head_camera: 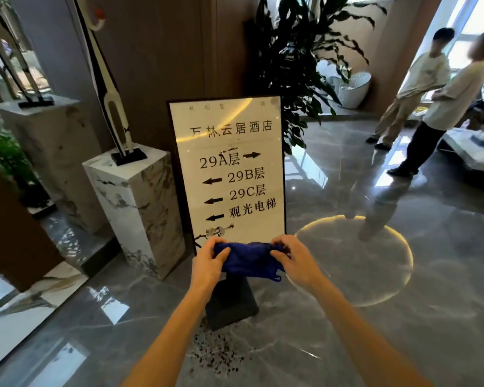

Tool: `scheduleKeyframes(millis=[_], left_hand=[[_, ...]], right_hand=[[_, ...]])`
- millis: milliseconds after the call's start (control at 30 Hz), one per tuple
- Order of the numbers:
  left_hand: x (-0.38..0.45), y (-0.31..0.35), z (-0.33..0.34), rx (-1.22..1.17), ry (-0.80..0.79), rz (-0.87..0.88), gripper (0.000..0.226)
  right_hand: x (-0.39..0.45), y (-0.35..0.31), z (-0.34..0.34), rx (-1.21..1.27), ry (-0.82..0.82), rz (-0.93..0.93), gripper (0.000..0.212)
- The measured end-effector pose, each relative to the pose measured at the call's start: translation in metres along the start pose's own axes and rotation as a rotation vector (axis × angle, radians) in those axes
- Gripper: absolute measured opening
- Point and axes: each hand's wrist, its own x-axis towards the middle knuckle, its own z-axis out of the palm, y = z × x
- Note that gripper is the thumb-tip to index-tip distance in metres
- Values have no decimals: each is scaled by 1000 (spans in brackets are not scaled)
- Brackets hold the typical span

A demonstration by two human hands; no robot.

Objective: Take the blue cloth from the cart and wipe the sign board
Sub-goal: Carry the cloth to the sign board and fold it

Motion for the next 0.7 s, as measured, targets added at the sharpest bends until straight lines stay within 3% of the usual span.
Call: scheduleKeyframes(millis=[467, 600, 700], left_hand=[[127, -18, 19, -398, -37, -156, 10], [143, -14, 31, -574, -61, -193, 15], [152, -9, 43, -560, -14, -214, 18]], right_hand=[[142, 28, 8, 220, 79, 93, 14], [167, 43, 7, 331, 28, 137, 17], [181, 55, 3, 456, -39, 164, 19]])
